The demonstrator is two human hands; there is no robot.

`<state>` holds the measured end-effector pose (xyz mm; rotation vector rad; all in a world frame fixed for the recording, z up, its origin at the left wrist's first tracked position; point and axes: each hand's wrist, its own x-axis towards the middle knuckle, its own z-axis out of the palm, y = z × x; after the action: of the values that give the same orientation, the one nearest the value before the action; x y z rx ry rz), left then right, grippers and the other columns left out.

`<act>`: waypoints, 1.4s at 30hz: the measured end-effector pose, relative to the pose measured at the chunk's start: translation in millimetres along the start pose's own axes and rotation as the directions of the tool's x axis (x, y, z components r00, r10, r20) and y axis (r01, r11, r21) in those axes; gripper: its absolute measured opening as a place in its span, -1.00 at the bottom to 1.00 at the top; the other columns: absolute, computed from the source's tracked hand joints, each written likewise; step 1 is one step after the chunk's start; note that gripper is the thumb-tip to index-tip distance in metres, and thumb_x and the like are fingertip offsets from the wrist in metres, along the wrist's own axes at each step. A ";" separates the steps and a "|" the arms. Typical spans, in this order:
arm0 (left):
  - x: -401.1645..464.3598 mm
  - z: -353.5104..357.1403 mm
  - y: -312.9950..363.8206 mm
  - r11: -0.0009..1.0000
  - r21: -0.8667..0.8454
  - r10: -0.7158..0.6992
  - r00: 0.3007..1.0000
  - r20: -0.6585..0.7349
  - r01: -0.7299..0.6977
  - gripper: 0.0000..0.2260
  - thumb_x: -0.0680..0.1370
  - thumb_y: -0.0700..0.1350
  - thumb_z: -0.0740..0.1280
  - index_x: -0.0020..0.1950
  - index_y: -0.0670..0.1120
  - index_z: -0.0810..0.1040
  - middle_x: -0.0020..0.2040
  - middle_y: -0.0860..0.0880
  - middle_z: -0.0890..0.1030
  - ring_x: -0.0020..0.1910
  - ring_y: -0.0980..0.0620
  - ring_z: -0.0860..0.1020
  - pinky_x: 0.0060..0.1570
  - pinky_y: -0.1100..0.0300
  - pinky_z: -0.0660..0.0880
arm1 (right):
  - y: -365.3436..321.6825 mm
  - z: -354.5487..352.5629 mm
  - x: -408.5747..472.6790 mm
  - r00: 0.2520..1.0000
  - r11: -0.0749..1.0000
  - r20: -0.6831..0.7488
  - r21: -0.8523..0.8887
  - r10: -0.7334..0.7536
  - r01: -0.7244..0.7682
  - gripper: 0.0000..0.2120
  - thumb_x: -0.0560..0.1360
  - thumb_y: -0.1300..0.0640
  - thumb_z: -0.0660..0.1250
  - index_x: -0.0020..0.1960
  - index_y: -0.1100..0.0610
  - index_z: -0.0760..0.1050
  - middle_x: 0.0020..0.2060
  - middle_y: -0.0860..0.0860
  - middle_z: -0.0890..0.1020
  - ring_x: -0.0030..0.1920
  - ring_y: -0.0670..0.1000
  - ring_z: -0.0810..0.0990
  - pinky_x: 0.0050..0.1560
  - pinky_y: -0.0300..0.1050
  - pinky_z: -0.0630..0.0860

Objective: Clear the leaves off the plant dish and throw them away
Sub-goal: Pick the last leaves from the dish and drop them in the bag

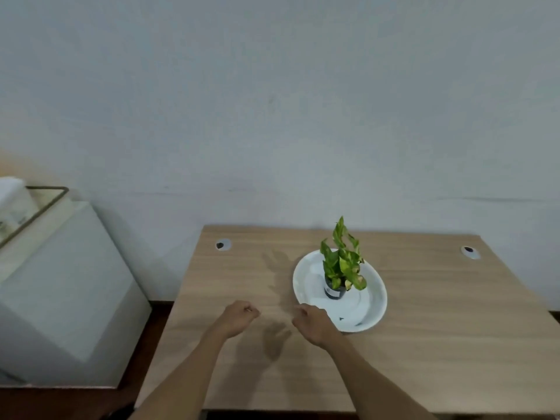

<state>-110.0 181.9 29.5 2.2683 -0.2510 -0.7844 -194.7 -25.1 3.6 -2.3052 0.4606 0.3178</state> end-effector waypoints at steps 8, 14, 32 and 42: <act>32.1 90.5 47.2 0.997 -0.064 -0.046 0.999 0.016 0.047 -0.86 0.48 0.03 0.34 -0.12 -0.01 0.62 -0.17 0.03 0.61 -0.10 0.01 0.57 -0.11 0.18 0.43 | 100.6 -52.2 -3.2 0.994 0.998 -0.089 0.007 0.061 -0.060 -0.61 0.54 -0.01 0.27 0.34 0.08 0.46 0.29 0.02 0.55 0.28 0.01 0.51 0.28 -0.15 0.40; 51.5 139.3 59.2 0.984 -0.137 -0.121 0.992 -0.044 0.114 -0.77 0.54 -0.04 0.30 -0.29 -0.09 0.45 -0.27 -0.06 0.52 -0.30 0.02 0.47 -0.32 0.20 0.32 | 139.9 -78.4 15.6 0.993 0.998 -0.120 -0.053 0.018 -0.025 -0.69 0.56 0.07 0.25 0.28 0.04 0.51 0.25 0.00 0.58 0.28 0.02 0.50 0.28 -0.10 0.44; 83.3 172.2 64.9 0.536 -0.794 -0.285 0.947 0.150 0.287 -0.89 0.54 -0.34 0.31 0.06 -0.31 0.52 -0.14 -0.24 0.65 -0.22 -0.12 0.66 -0.35 0.21 0.64 | 153.2 -74.0 77.3 0.990 0.944 0.097 -0.304 -0.104 0.129 -0.74 0.48 0.06 0.35 0.16 0.02 0.61 0.13 0.02 0.60 0.16 0.04 0.55 0.14 -0.08 0.49; 81.9 174.1 62.9 0.532 -0.812 -0.262 0.959 0.110 0.239 -0.93 0.55 -0.33 0.31 0.01 -0.26 0.55 -0.10 -0.20 0.68 -0.21 -0.05 0.70 -0.26 0.22 0.65 | 151.2 -65.7 83.5 0.987 0.884 0.028 -0.440 -0.160 0.156 -0.80 0.46 0.04 0.25 -0.06 0.00 0.65 -0.09 0.02 0.68 -0.07 0.10 0.63 -0.15 -0.03 0.57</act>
<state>-146.8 5.7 -63.2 1.3985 0.4169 -0.7886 -176.6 -190.6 -76.6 -2.7689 0.2132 0.3601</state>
